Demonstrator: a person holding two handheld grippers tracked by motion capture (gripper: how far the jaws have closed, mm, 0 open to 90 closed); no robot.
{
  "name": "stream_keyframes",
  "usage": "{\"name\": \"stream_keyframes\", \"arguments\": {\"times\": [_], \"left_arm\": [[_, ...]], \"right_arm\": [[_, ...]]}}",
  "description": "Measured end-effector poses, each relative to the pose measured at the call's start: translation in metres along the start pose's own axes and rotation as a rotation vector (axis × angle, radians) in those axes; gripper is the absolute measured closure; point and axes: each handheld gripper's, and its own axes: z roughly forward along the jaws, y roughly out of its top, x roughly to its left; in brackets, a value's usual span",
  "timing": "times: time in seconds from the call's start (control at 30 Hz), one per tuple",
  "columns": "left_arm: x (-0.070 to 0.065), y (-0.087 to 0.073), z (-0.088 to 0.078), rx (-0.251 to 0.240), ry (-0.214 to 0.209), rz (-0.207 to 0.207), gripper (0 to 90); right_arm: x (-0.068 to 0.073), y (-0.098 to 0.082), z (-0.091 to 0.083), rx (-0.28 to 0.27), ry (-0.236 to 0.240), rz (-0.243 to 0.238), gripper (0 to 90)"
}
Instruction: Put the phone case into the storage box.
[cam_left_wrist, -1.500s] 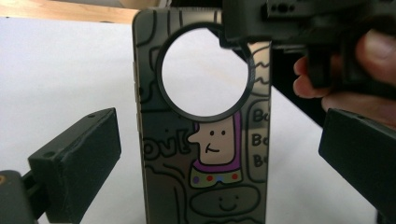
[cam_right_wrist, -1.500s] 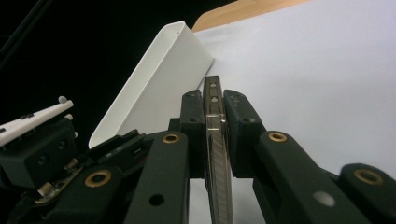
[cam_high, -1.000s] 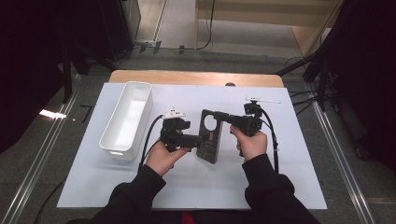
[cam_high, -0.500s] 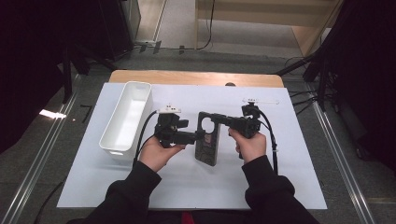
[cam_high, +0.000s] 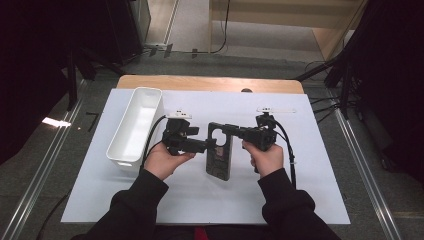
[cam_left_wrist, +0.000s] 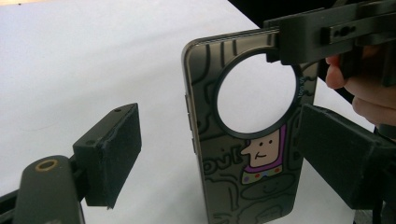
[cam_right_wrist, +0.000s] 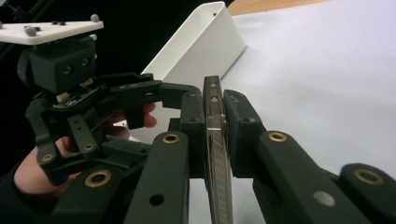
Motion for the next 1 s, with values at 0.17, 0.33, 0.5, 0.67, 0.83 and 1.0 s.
{"name": "stream_keyframes", "arguments": {"times": [0.17, 0.33, 0.5, 0.67, 0.83, 1.0], "left_arm": [[0.004, 0.002, -0.001, 0.004, -0.022, -0.004, 18.4], [0.007, 0.003, -0.001, 0.009, -0.047, -0.010, 20.8], [0.009, 0.003, 0.002, 0.022, -0.046, -0.012, 25.8], [0.012, 0.003, 0.002, 0.025, -0.044, -0.023, 28.9], [0.013, 0.002, 0.003, 0.035, -0.038, -0.041, 35.2], [0.013, 0.002, 0.006, 0.063, -0.046, -0.060, 40.7]], "right_arm": [[0.003, -0.001, -0.002, -0.007, 0.012, -0.016, 77.9], [0.005, -0.002, -0.003, -0.008, 0.020, -0.024, 77.9], [0.008, -0.004, -0.003, -0.012, 0.025, -0.035, 77.9], [0.010, -0.005, -0.002, -0.014, 0.035, -0.049, 77.9], [0.013, -0.005, 0.000, -0.012, 0.041, -0.056, 77.9], [0.014, -0.006, 0.001, -0.012, 0.044, -0.055, 77.9]]}}
